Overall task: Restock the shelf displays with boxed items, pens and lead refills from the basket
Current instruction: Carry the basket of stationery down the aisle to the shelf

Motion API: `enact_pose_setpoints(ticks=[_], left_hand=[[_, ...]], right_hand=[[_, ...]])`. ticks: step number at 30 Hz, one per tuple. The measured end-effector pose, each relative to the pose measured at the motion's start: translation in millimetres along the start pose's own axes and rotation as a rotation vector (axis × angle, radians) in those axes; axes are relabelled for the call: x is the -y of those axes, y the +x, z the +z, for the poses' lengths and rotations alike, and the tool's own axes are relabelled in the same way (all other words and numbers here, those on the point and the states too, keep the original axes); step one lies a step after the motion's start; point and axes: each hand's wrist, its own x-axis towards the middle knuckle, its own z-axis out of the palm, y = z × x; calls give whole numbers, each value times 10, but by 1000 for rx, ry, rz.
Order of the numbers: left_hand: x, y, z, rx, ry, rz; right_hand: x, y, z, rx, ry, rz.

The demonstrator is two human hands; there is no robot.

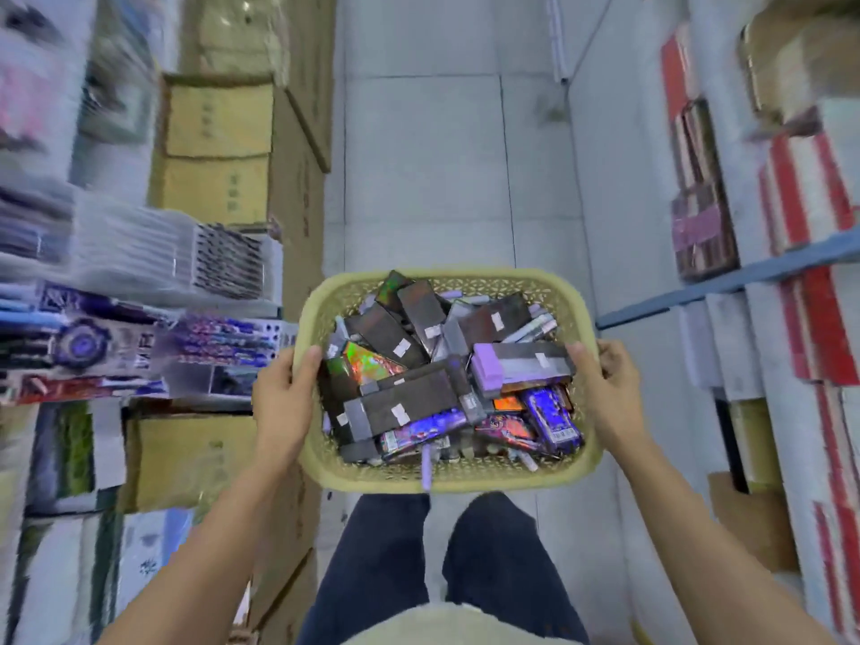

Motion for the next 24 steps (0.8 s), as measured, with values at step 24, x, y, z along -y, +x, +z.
enact_pose_setpoints(ticks=[24], left_hand=[[-3516,4886,210,-73,-117,34]], right_hand=[[3951,4552,1200,38,148,-132]])
